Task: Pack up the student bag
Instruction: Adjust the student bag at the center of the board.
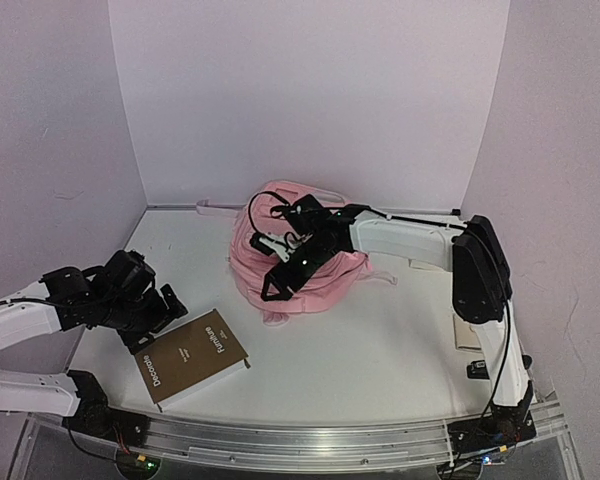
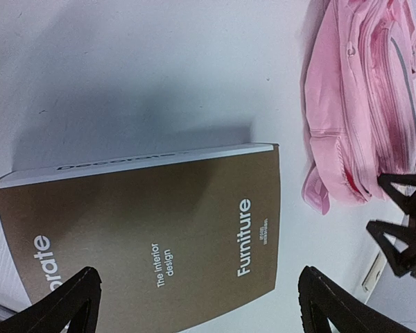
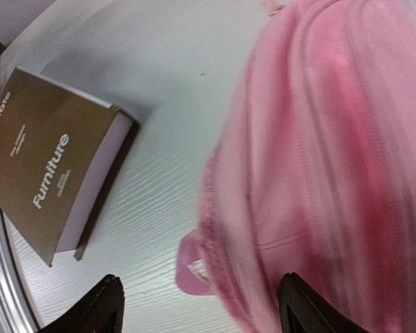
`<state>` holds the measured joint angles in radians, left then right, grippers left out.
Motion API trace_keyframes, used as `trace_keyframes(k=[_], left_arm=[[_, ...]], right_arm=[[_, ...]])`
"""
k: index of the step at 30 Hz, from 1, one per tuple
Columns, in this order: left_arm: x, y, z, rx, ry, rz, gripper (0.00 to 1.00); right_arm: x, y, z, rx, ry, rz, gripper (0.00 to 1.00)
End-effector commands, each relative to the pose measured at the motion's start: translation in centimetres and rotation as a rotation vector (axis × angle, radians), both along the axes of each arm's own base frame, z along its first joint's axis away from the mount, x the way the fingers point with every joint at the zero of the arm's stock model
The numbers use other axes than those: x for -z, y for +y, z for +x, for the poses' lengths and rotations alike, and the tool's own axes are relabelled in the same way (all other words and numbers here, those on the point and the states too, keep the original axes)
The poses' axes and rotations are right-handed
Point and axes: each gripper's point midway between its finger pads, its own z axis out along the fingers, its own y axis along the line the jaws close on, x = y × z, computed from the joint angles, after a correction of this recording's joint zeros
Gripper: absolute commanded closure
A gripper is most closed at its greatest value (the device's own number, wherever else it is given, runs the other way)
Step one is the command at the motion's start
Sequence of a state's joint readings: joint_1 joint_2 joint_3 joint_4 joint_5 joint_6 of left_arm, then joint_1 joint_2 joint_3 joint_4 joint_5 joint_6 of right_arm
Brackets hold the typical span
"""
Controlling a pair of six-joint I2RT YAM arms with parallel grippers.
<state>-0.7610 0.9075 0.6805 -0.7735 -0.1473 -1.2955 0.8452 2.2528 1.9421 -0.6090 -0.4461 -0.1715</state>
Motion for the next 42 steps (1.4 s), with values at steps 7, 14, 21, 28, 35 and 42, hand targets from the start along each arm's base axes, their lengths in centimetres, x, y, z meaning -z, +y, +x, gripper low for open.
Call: trace_keyframes(k=[7,14,21,28,35,42], left_arm=[[-0.4,1.5,0.1,-0.079,-0.023,0.021,0.00],[-0.9,2.1,-0.1,-0.102,-0.046,0.015,0.00],[-1.0,2.1,0.1,-0.106,-0.062,0.006,0.00],[-1.1,2.2,0.2,-0.110,-0.071,0.007,0.00],[-1.2,2.2,0.3,-0.110,-0.078,0.006,0.00],[-1.3,2.1,0.4,-0.108,-0.083,0.004,0.00]], right_arm=[[-1.3,5.2,-7.4,-0.016,0.379,0.135,0.33],[0.6,5.4,-7.5,0.025,0.301,0.066,0.36],[6.1,0.1,0.8,0.214,0.102,-0.113,0.40],[5.8,-3.6,6.3,0.326,0.033,-0.135,0.41],[-1.4,-1.9,3.4,0.198,0.001,-0.007,0.39],[-7.2,1.2,-2.5,0.067,-0.001,0.104,0.34]])
